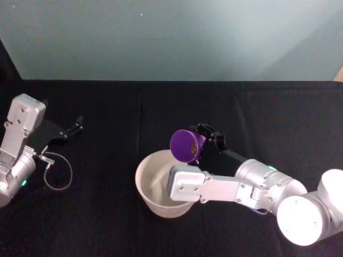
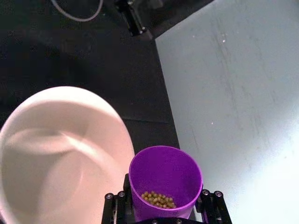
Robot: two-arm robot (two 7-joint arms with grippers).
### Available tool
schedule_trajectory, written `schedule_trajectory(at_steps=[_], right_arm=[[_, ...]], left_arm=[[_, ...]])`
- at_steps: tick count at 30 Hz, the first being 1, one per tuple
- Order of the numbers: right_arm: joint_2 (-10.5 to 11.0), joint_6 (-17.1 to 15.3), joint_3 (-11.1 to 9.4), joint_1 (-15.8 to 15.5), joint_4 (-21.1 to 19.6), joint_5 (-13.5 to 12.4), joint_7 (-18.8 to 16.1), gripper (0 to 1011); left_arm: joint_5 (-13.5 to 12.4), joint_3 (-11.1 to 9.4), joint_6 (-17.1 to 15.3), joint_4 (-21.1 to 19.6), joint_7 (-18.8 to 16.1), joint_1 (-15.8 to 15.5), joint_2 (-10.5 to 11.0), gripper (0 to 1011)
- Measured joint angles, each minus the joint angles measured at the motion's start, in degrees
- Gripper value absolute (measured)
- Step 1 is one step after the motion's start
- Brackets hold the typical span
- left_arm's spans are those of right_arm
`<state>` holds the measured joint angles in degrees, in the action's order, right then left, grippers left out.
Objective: Pick up the cup and pour the mung beans from the cup into the bowl.
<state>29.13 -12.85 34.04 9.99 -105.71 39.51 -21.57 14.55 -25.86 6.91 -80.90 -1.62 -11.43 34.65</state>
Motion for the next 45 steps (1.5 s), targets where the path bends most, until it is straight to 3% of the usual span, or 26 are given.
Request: schedule_trajectory(at_steps=[17, 35, 45], right_arm=[[0.1, -1.6, 4.6, 2.1, -0.8, 12.9, -3.3, 734], [-0.3, -0.8, 6.4, 2.2, -1.6, 21.3, -4.7, 735], [-0.4, -0.4, 7.1, 2.0, -2.3, 24.5, -5.3, 734]], left_arm=[[0.0, 0.0, 0.0, 0.0, 0.0, 0.0, 0.0, 1000], [0.0, 0.0, 0.0, 0.0, 0.0, 0.0, 0.0, 1000], [0.0, 0.0, 0.0, 0.0, 0.0, 0.0, 0.0, 1000]])
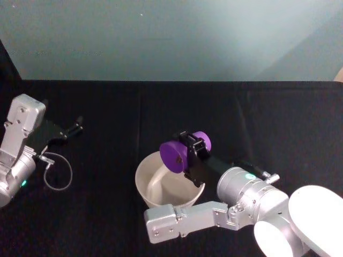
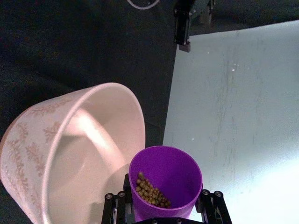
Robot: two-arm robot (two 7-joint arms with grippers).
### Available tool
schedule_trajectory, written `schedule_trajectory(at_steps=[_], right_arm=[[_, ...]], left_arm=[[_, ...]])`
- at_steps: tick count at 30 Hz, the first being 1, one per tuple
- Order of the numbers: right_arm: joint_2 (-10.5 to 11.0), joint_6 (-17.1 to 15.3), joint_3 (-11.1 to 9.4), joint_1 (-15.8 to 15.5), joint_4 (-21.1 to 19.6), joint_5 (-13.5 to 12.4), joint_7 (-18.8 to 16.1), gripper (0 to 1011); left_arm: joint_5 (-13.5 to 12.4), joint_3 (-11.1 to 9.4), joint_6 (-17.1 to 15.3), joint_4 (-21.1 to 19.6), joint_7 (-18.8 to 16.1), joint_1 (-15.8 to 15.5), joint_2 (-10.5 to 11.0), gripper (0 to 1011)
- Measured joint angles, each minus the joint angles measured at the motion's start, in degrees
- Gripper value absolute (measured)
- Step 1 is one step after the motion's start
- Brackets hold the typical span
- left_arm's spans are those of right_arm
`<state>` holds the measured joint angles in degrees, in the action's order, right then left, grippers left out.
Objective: Pick up the cup and pour the mung beans from the cup into the bowl.
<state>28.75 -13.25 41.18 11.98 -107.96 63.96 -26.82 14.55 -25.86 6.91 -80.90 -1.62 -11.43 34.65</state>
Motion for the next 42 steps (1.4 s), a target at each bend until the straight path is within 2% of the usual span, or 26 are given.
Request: schedule_trajectory(at_steps=[23, 31, 42], right_arm=[[0.2, -1.2, 3.1, 0.4, -0.8, 9.0, -2.2, 735], [0.2, -1.2, 4.0, 0.6, -1.0, 11.7, -2.9, 735], [0.4, -1.3, 4.8, 0.9, -1.1, 14.1, -3.3, 734]], left_arm=[[0.0, 0.0, 0.0, 0.0, 0.0, 0.0, 0.0, 1000], [0.0, 0.0, 0.0, 0.0, 0.0, 0.0, 0.0, 1000], [0.0, 0.0, 0.0, 0.0, 0.0, 0.0, 0.0, 1000]])
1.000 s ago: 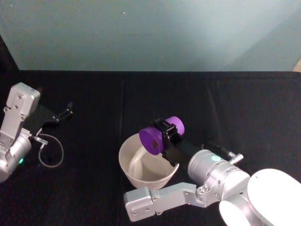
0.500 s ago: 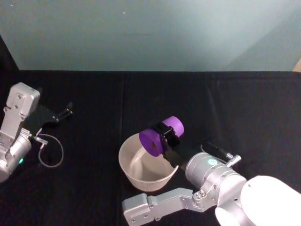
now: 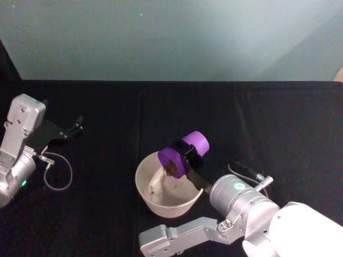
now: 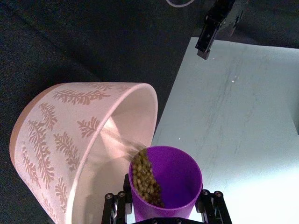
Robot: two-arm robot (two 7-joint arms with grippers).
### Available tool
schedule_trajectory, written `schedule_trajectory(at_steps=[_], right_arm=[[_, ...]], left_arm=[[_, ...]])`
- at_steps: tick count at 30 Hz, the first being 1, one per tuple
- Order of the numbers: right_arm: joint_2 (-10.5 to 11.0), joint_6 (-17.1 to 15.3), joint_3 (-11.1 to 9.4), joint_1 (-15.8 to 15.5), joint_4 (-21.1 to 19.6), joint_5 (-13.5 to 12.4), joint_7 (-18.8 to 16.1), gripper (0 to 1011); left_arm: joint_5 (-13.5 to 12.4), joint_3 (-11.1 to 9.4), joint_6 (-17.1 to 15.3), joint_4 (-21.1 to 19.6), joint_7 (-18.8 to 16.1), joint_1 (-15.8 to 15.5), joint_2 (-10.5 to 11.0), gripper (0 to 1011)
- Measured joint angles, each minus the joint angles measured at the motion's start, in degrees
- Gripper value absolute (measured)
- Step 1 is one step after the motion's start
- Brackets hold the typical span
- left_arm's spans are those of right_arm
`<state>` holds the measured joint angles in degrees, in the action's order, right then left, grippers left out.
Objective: Pick up the cup and pour the mung beans from the cup into the bowl.
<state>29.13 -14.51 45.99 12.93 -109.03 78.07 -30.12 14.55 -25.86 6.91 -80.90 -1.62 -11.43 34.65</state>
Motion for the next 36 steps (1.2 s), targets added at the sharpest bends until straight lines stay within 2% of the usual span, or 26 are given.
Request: schedule_trajectory(at_steps=[9, 36], right_arm=[[0.0, 0.0, 0.5, 0.3, 0.0, 1.4, -0.3, 734], [-0.2, 0.2, 1.3, 0.8, 0.3, 2.9, -0.6, 735]], left_arm=[[0.0, 0.0, 0.0, 0.0, 0.0, 0.0, 0.0, 1000], [0.0, 0.0, 0.0, 0.0, 0.0, 0.0, 0.0, 1000]])
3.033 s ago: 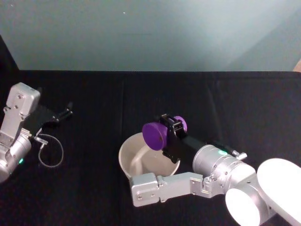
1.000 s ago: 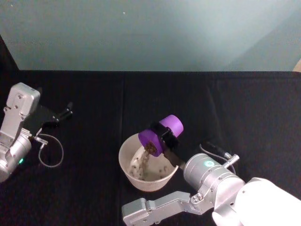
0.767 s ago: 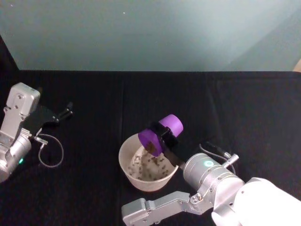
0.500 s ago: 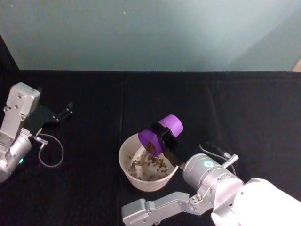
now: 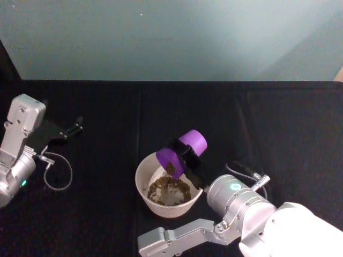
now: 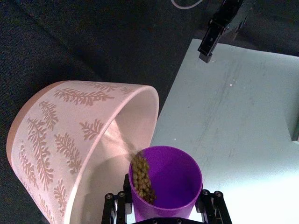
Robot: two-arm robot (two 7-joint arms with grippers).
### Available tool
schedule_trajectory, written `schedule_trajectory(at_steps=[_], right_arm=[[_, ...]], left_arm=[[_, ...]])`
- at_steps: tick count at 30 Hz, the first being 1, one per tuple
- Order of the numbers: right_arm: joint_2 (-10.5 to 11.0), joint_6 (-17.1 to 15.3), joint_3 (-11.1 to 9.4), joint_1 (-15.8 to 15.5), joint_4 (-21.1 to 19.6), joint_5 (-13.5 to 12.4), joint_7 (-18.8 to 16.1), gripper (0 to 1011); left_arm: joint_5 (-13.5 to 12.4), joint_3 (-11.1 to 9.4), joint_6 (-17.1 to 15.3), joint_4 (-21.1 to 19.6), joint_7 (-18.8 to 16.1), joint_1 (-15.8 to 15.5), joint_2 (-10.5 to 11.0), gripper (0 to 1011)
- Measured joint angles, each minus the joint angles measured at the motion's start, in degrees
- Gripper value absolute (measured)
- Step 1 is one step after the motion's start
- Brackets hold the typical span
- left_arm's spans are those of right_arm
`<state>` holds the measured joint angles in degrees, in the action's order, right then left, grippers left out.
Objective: Pick up the cup and pour the mung beans from the cup into the bowl.
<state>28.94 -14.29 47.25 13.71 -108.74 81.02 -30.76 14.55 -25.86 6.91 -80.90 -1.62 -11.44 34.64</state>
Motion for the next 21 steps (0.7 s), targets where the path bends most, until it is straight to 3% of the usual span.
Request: schedule_trajectory(at_steps=[9, 21], right_arm=[[0.0, 0.0, 0.6, 0.4, -0.1, 1.1, -0.8, 734], [0.1, -0.2, 2.6, 1.4, -0.2, 5.3, -2.8, 734]], left_arm=[[0.0, 0.0, 0.0, 0.0, 0.0, 0.0, 0.0, 1000], [0.0, 0.0, 0.0, 0.0, 0.0, 0.0, 0.0, 1000]])
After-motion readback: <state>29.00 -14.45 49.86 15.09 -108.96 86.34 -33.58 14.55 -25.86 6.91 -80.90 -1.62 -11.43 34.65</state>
